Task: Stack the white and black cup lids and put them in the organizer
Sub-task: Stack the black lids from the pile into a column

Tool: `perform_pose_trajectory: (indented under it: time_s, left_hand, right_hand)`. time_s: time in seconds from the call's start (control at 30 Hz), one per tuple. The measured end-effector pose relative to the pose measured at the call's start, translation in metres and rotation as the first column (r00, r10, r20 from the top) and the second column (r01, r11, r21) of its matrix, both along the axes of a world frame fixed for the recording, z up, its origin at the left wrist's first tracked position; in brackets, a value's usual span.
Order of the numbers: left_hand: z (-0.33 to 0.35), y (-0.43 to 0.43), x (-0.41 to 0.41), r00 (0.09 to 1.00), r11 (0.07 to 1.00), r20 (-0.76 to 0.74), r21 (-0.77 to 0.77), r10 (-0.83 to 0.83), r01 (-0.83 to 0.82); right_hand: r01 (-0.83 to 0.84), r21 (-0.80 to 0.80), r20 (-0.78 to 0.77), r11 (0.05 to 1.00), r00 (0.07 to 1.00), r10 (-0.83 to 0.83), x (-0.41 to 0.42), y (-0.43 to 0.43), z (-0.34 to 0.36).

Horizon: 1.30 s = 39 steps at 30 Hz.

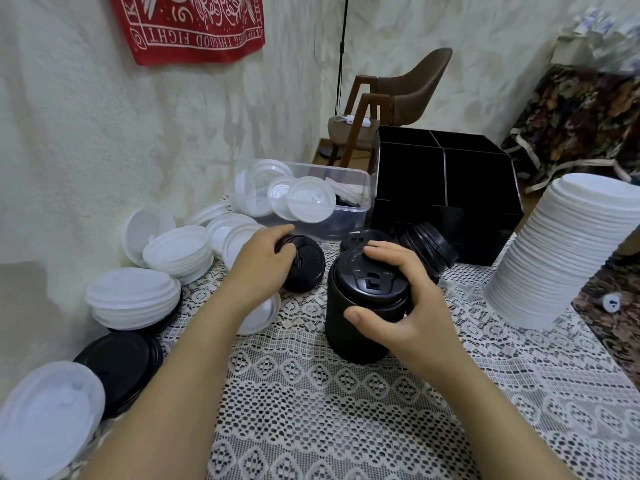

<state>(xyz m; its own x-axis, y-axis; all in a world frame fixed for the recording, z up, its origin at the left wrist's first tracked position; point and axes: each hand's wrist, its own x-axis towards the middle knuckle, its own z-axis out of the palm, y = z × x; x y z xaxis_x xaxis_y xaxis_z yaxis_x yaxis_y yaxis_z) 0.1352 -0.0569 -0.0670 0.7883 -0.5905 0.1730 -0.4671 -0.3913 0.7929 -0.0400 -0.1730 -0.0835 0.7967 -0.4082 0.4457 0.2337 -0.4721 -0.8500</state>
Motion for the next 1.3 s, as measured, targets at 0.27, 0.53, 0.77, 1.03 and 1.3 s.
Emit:
perform_pose_trajectory:
  time_s: [0.27,0.53,0.77,1.03,1.3]
  left_hand:
    - [-0.005,0.007,0.007,0.975,0.951,0.068,0.242,-0.214,0.192]
    - [-0.012,0.010,0.008,0.946,0.926,0.266,0.370,-0.183,0.075]
    - [-0.015,0.007,0.006,0.958,0.918,0.237,0.393,-0.162,0.058]
    - [-0.012,0.010,0.009,0.942,0.881,0.147,0.421,-0.302,0.217]
    - [-0.004,0.011,0.008,0.950,0.940,0.172,0.267,-0.261,0.210]
  right_hand:
    - [-0.004,0.003,0.009,1.000,1.000,0.004,0.001,0.000,-0.001]
    - [-0.007,0.006,0.015,1.000,1.000,0.007,0.001,0.000,-0.002]
    - [-0.009,0.007,0.013,1.000,1.000,0.009,0.001,-0.001,-0.002]
    - [-0.012,0.013,0.018,1.000,1.000,0.012,0.001,-0.001,-0.003]
    - [-0.009,0.004,0.015,1.000,1.000,0.009,0.001,-0.001,-0.003]
